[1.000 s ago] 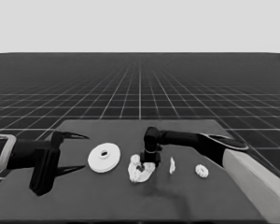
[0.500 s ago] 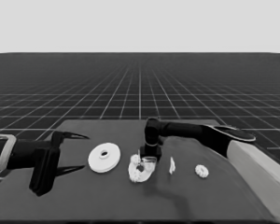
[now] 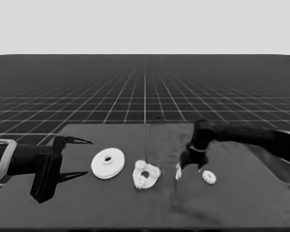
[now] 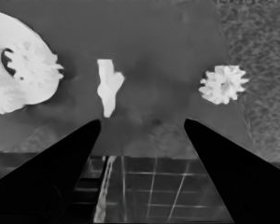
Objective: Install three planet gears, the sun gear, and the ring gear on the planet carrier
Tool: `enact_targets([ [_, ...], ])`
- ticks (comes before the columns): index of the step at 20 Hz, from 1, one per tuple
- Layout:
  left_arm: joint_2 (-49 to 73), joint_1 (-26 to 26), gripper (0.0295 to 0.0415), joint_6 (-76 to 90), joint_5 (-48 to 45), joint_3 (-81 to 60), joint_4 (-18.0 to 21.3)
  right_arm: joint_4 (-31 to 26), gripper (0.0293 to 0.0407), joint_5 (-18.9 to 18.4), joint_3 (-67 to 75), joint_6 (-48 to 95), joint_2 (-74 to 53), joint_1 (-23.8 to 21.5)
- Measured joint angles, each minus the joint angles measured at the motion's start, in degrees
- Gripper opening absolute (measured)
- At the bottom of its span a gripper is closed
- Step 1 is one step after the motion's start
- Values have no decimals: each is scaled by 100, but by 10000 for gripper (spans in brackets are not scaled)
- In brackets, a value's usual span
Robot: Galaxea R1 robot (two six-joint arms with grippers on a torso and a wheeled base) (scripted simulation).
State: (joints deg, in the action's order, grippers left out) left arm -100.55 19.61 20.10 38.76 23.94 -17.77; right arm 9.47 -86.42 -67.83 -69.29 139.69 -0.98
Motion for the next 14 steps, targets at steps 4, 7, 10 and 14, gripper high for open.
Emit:
enact_targets([
  [4,0,0,385,0,0,0,0,-154,385,211,-644,1626,-1285,-38],
  [7,0,0,385,0,0,0,0,-179,385,234,-786,1831,-1343,-40],
  [10,0,0,385,0,0,0,0,414,385,778,-1179,1969,-1165,756],
  [14,0,0,385,0,0,0,0,643,385,1050,-1499,2065,-1004,1113],
])
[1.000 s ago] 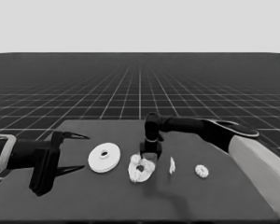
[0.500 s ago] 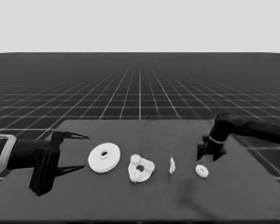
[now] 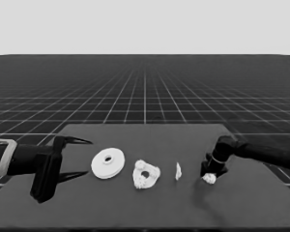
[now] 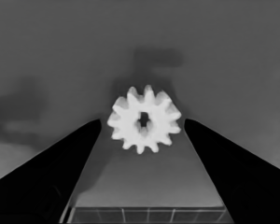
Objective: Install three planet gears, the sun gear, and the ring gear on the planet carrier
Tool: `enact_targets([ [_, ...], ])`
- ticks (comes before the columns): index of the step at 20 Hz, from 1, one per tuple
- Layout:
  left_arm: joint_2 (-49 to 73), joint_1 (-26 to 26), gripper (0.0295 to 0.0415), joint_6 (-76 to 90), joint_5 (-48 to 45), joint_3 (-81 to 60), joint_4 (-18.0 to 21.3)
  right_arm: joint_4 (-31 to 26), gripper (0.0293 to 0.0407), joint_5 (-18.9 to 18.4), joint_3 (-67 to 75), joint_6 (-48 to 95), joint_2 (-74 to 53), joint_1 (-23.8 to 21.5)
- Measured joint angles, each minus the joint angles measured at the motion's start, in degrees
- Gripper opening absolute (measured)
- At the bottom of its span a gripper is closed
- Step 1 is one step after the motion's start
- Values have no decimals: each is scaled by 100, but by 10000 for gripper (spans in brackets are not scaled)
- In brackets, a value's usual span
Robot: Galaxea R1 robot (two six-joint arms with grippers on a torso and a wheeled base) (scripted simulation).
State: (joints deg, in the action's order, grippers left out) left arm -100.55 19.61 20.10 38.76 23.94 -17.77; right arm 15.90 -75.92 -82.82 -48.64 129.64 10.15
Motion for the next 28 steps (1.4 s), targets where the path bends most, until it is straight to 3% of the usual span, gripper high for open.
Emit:
enact_targets([
  [4,0,0,385,0,0,0,0,25,385,34,-41,12,20,35],
  [6,0,0,385,0,0,0,0,28,314,36,-45,13,21,38],
  [7,0,0,385,0,0,0,0,28,309,37,-45,13,21,37],
  [14,0,0,385,0,0,0,0,29,309,38,-46,14,22,37],
  [15,0,0,385,0,0,0,0,-267,309,-318,378,-112,-185,-353],
  [17,0,0,385,0,0,0,0,-621,310,-643,628,-175,-320,-886],
  [24,0,0,385,0,0,0,0,-823,310,-806,677,-181,-348,-1147],
  [25,0,0,385,0,0,0,0,-608,310,-1100,1262,-2295,423,-1168],
  [26,0,0,385,0,0,0,0,-590,310,-1279,1104,-3322,1994,-1181],
  [28,0,0,385,0,0,0,0,-641,310,-1291,-196,-3406,3715,-1187],
])
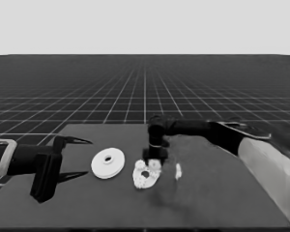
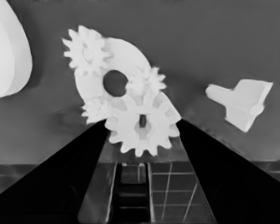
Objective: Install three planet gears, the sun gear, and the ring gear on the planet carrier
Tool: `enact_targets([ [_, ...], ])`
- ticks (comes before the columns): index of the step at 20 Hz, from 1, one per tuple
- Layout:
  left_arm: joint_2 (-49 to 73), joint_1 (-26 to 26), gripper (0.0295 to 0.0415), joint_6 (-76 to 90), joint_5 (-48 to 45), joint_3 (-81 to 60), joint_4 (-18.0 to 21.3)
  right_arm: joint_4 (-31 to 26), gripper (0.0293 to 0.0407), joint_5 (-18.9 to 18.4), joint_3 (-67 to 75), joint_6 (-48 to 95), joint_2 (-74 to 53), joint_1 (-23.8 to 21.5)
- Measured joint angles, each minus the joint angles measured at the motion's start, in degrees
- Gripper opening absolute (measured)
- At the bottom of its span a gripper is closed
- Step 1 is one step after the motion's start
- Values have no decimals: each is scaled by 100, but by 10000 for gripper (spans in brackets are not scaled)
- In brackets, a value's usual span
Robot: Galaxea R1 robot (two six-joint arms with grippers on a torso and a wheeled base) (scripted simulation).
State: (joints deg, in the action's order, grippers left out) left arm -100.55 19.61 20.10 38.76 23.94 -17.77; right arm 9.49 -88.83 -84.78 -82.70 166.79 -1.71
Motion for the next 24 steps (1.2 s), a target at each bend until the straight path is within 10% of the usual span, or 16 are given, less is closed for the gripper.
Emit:
enact_targets([
  [24,0,0,385,0,0,0,0,637,309,271,-1627,251,974,762],
])
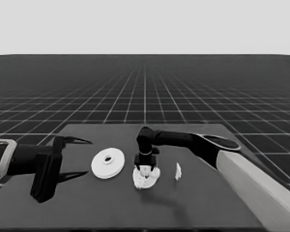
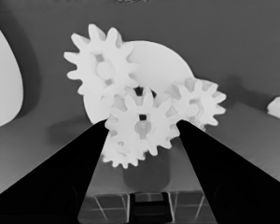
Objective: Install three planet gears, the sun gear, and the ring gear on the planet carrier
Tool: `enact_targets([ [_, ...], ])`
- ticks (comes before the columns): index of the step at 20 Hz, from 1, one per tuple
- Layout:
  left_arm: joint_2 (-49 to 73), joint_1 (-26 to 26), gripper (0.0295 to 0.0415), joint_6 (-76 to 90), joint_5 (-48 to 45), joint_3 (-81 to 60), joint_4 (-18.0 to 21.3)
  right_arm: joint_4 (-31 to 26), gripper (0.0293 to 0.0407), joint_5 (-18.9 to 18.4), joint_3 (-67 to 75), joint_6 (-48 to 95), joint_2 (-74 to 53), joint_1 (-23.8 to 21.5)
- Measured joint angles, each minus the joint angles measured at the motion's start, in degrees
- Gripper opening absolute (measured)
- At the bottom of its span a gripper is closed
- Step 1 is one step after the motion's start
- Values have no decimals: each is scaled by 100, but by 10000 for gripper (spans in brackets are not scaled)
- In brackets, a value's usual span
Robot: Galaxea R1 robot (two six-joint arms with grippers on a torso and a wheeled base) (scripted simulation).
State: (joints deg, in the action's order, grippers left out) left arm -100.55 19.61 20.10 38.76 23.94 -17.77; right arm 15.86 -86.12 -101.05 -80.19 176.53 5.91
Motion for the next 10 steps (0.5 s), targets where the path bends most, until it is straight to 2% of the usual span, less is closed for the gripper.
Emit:
enact_targets([
  [10,0,0,385,0,0,0,0,0,309,0,0,-599,1,2],
])
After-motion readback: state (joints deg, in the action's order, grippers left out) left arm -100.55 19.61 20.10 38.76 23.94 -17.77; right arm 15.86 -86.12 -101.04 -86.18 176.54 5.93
